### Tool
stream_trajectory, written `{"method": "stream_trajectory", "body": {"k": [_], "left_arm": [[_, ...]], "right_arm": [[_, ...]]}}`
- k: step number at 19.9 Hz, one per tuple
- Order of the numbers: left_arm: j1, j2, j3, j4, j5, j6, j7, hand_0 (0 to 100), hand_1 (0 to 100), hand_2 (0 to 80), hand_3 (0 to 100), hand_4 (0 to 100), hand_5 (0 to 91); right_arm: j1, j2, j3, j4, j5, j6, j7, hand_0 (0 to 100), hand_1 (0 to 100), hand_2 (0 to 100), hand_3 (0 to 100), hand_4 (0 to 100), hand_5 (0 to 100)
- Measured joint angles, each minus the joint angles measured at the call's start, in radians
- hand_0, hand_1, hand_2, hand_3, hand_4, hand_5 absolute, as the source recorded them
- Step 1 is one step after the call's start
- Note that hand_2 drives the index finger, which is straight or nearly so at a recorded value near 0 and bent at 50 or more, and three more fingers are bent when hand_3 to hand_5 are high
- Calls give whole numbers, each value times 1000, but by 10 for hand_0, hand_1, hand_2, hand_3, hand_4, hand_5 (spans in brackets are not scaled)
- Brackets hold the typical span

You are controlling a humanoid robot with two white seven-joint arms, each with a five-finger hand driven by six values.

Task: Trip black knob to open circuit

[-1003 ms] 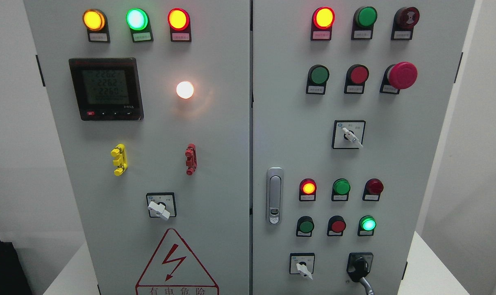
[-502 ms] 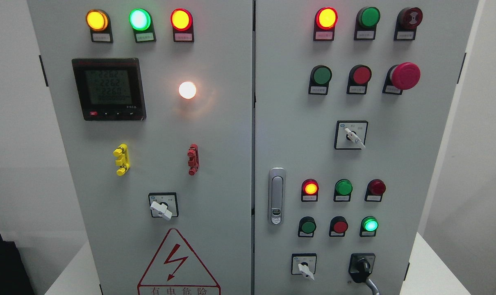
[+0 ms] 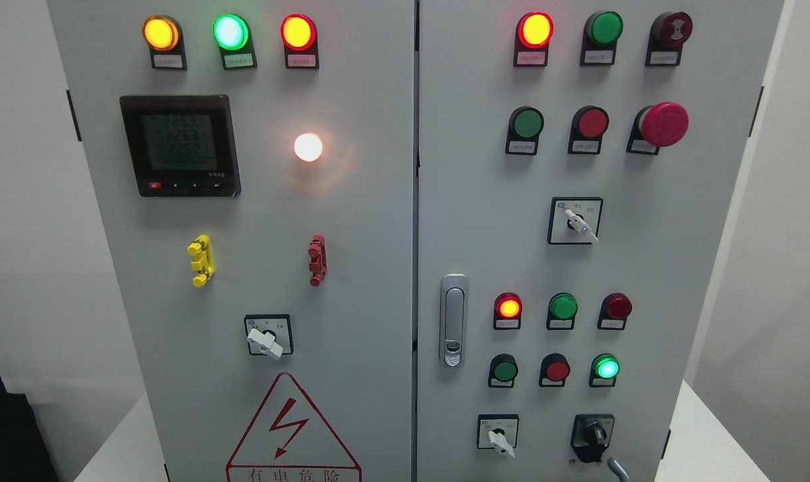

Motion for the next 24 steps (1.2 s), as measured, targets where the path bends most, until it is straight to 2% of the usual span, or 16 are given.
{"method": "stream_trajectory", "body": {"k": [2, 4, 5, 6, 9, 12, 13, 14, 16, 18, 21, 24], "left_arm": [[0, 0, 0, 0, 0, 0, 0, 120, 389, 0, 0, 0, 0], [0, 0, 0, 0, 0, 0, 0, 120, 389, 0, 0, 0, 0], [0, 0, 0, 0, 0, 0, 0, 120, 389, 0, 0, 0, 0], [0, 0, 0, 0, 0, 0, 0, 120, 389, 0, 0, 0, 0], [0, 0, 0, 0, 0, 0, 0, 120, 389, 0, 0, 0, 0], [0, 0, 0, 0, 0, 0, 0, 120, 389, 0, 0, 0, 0], [0, 0, 0, 0, 0, 0, 0, 120, 389, 0, 0, 0, 0], [0, 0, 0, 0, 0, 0, 0, 120, 389, 0, 0, 0, 0], [0, 0, 0, 0, 0, 0, 0, 120, 389, 0, 0, 0, 0], [0, 0, 0, 0, 0, 0, 0, 120, 389, 0, 0, 0, 0], [0, 0, 0, 0, 0, 0, 0, 120, 389, 0, 0, 0, 0], [0, 0, 0, 0, 0, 0, 0, 120, 389, 0, 0, 0, 0]], "right_arm": [[12, 0, -1, -16, -8, 0, 0, 893, 897, 52, 1000, 929, 884], [30, 0, -1, -39, -21, -7, 0, 759, 706, 45, 1000, 866, 806], [40, 0, -1, -52, -24, -9, 0, 639, 574, 35, 952, 795, 691], [48, 0, -1, -61, -26, -10, 0, 494, 484, 21, 870, 699, 604], [96, 0, 0, -103, -27, -13, 1, 252, 355, 7, 655, 515, 442], [179, 3, 11, -160, -43, -18, 2, 128, 231, 0, 487, 373, 308], [207, 3, 20, -175, -53, -20, 3, 80, 139, 0, 403, 294, 243], [229, 3, 29, -188, -60, -25, 5, 63, 68, 0, 342, 240, 185], [267, 3, 46, -207, -65, -37, 8, 49, 0, 0, 246, 160, 95], [305, 2, 55, -223, -75, -67, 27, 37, 0, 0, 169, 93, 20], [346, 1, 65, -231, -81, -108, 65, 17, 0, 0, 61, 0, 0], [364, 1, 65, -232, -82, -124, 69, 6, 0, 0, 21, 0, 0]]}}
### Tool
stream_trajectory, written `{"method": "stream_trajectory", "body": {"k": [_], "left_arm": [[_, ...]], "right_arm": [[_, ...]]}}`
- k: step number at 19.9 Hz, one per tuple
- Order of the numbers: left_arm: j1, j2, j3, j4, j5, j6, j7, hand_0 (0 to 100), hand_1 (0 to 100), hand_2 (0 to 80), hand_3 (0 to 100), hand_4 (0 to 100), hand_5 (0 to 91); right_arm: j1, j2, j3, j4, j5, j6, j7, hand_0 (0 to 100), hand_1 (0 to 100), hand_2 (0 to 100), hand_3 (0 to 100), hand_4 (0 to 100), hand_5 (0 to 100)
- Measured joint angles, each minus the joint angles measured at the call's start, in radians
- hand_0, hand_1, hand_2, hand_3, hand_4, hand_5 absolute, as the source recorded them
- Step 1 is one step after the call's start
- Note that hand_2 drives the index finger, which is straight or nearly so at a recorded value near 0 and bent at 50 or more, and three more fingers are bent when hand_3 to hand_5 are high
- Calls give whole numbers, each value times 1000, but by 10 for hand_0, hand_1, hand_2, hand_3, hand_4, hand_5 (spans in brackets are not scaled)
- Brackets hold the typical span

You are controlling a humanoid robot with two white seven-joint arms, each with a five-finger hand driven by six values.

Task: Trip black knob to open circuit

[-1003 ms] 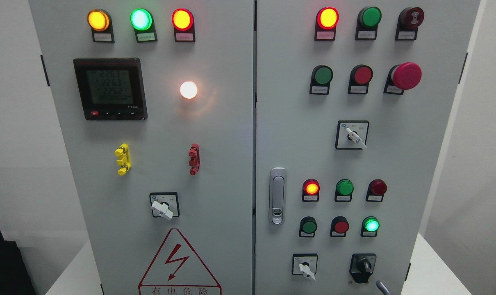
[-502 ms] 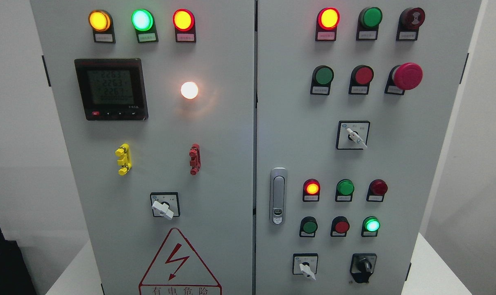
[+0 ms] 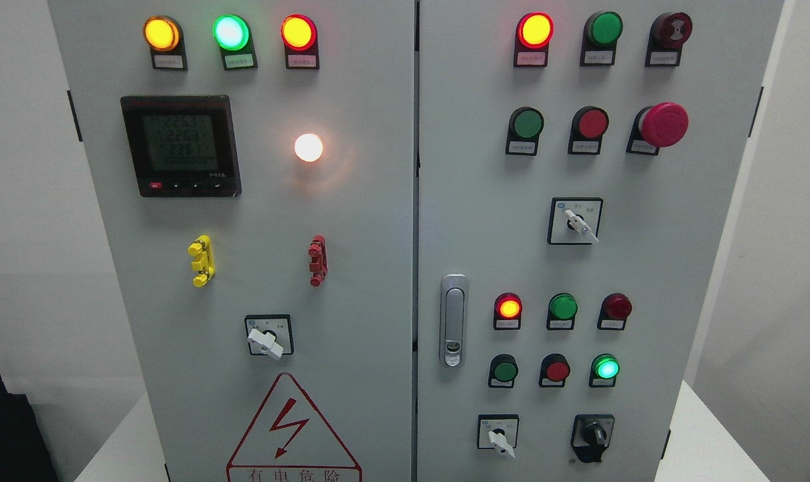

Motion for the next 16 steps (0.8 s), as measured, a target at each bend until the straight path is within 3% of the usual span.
{"method": "stream_trajectory", "body": {"k": [16], "left_arm": [[0, 0, 0, 0, 0, 0, 0, 120, 389, 0, 0, 0, 0]], "right_arm": [[8, 0, 0, 0, -2, -11, 3, 0, 0, 0, 0, 0, 0]]}}
